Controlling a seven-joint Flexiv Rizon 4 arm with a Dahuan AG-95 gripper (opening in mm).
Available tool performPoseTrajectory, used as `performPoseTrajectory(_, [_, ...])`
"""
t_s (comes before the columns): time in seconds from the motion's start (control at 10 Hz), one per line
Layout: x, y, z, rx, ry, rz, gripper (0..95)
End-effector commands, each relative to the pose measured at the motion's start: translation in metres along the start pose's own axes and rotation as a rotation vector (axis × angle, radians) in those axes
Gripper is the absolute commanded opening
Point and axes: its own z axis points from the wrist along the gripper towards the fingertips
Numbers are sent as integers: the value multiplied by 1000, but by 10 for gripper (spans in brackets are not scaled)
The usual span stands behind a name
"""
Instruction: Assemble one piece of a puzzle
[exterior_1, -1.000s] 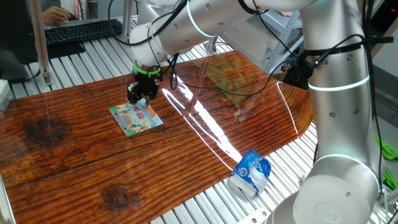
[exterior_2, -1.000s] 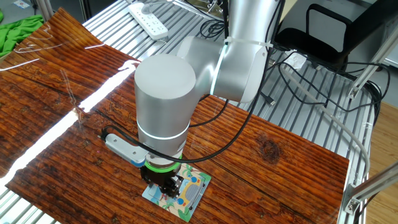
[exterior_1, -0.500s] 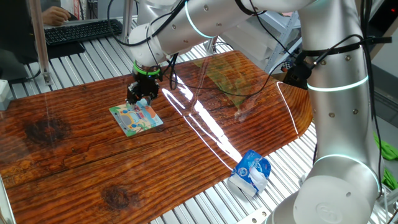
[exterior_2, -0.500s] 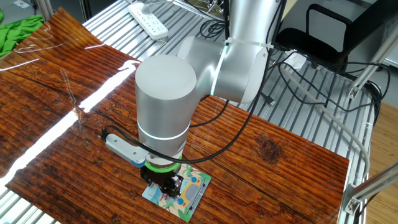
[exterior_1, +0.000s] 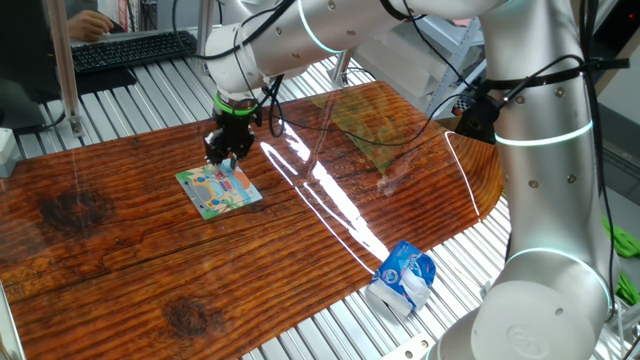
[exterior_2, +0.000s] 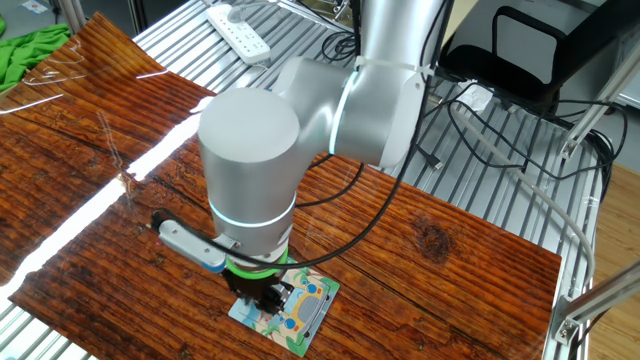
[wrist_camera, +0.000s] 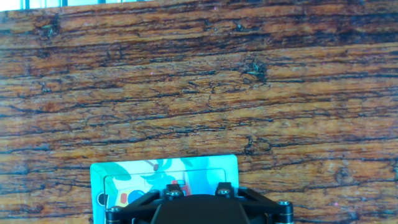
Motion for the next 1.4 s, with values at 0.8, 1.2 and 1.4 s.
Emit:
performPoseTrajectory(0.8, [2, 0, 2, 6, 1, -5, 0])
performPoseTrajectory(1.2, [1, -1, -10, -1, 44, 0, 0])
performPoseTrajectory(1.4, [0, -5, -19, -12, 75, 0, 0])
